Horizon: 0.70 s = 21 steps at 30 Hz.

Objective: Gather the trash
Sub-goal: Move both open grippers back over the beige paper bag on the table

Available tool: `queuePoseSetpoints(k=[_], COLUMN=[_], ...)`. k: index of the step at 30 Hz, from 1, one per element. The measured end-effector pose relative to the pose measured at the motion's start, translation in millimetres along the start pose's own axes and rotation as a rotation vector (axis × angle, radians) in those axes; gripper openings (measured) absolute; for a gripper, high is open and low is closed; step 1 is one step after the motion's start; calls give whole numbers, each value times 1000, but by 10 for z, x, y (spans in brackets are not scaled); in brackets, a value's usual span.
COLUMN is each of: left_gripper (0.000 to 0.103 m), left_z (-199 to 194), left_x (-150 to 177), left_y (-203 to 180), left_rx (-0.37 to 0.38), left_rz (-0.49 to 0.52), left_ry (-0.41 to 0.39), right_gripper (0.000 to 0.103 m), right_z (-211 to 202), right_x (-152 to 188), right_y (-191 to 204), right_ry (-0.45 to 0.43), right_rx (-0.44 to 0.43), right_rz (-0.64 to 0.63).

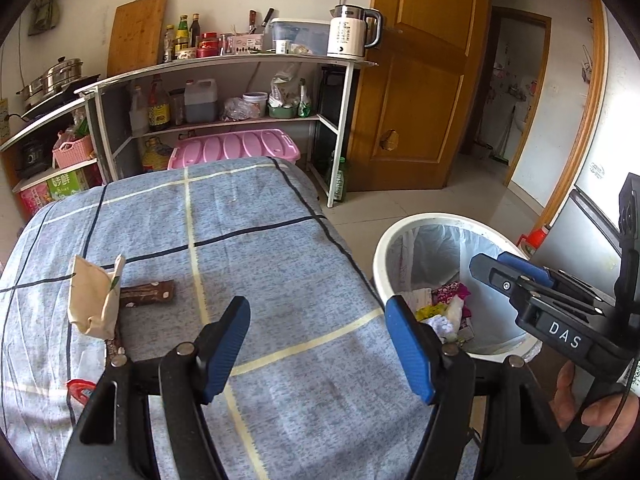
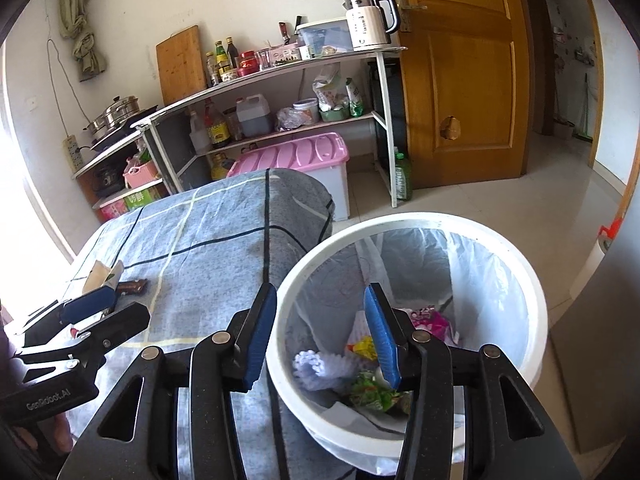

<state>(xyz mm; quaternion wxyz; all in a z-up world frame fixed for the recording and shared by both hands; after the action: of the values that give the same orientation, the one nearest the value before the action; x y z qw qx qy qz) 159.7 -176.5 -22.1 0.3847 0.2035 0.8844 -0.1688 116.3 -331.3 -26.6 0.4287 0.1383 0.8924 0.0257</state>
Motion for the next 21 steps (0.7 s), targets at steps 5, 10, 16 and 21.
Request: queuePoseSetpoints(k=[5, 10, 16, 21], left_gripper=[72, 72, 72, 72], left_z=[-87, -161, -267, -312], left_x=[66, 135, 241, 334], left_y=[289, 580, 1000, 1366], left_rx=[-33, -71, -135, -190], left_rz=[-38, -78, -135, -187], left_ry=[-6, -10, -14, -8], right_gripper=[47, 48, 54, 54], right_z=[72, 152, 280, 430], right_x=[37, 73, 128, 191], right_y=[277, 559, 905, 1199], right_ry=[11, 24, 48, 77], right_rx=[-35, -66, -116, -158], right_rz=[-26, -57, -86, -117])
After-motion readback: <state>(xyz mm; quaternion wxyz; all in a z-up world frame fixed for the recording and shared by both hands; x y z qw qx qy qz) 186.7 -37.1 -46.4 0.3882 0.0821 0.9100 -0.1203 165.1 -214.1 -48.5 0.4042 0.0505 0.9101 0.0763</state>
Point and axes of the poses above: each gripper's, at about its wrist camera, not at the fingertips, and z roughly the way its jaws point, y to its left, x to its underside, the point moved 8 cm from there along z, roughly the way its jaws point, and after that the axes turned 3 degrees about x, right-handed, at the moved point
